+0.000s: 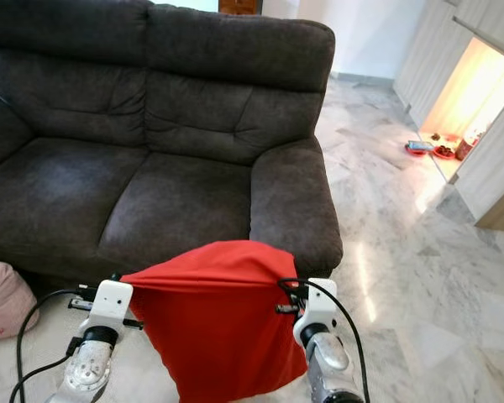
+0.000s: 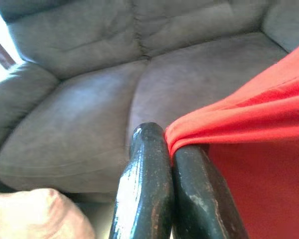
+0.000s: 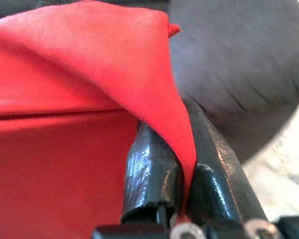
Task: Move the pillow to the sofa from floor
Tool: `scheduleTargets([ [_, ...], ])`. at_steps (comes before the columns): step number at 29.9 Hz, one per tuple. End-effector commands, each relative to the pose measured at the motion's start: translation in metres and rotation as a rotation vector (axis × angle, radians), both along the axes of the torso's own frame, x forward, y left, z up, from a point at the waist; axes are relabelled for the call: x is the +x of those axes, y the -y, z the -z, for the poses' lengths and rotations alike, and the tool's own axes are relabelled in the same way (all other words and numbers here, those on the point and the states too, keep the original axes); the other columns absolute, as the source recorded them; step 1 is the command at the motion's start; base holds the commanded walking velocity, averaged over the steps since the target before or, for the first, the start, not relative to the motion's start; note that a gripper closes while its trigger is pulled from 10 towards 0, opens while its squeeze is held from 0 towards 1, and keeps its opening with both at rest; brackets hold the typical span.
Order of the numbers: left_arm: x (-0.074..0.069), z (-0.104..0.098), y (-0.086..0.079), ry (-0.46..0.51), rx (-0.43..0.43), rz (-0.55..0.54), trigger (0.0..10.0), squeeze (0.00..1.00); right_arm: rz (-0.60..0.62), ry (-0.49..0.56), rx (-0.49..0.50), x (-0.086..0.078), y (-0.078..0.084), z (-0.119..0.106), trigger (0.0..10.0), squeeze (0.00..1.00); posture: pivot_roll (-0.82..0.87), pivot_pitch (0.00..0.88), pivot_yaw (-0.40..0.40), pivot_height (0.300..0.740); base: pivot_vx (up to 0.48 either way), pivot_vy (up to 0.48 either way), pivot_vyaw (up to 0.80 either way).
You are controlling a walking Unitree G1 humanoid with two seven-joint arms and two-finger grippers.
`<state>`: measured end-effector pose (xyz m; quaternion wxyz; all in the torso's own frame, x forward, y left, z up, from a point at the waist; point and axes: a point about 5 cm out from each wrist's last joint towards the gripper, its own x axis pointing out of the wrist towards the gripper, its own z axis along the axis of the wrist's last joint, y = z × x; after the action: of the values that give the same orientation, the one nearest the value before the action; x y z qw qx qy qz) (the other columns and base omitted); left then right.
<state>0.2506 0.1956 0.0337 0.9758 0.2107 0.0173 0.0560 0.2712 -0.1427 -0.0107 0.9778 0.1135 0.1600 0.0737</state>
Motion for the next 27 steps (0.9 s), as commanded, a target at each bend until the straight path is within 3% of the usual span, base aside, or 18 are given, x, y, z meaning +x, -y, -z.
scheduleTargets([
  [1,0.008,-0.034,-0.017,0.160,0.022,-0.062,10.0,0.00,0.060,0.216,-0.013,0.023,0.013,-0.036,10.0,0.00,0.18,0.000,-0.146,0.740,0.000,0.000,0.00],
  [4,0.009,-0.055,-0.020,0.233,0.045,-0.057,10.0,0.00,0.065,0.315,-0.008,0.029,0.013,-0.053,10.0,0.00,0.17,0.000,-0.147,0.740,0.000,0.000,0.00],
  [7,0.012,-0.064,-0.019,0.263,0.057,-0.049,10.0,0.00,0.075,0.347,-0.011,0.032,0.014,-0.060,10.0,0.00,0.18,0.000,-0.149,0.740,0.000,0.000,0.00],
  [10,0.020,-0.083,-0.011,0.321,0.105,0.001,10.0,0.00,0.095,0.412,-0.022,0.036,0.016,-0.073,10.0,0.00,0.18,0.000,-0.151,0.740,0.000,0.000,0.00],
  [17,0.024,-0.100,0.007,0.358,0.190,0.115,10.0,0.00,0.115,0.416,-0.024,0.037,0.015,-0.077,10.0,0.00,0.18,0.000,-0.150,0.740,0.000,0.000,0.00],
  [27,0.026,-0.115,0.007,0.385,0.188,0.102,10.0,0.00,0.124,0.485,-0.030,0.041,0.016,-0.095,10.0,0.00,0.18,0.000,-0.151,0.740,0.318,0.000,0.00],
])
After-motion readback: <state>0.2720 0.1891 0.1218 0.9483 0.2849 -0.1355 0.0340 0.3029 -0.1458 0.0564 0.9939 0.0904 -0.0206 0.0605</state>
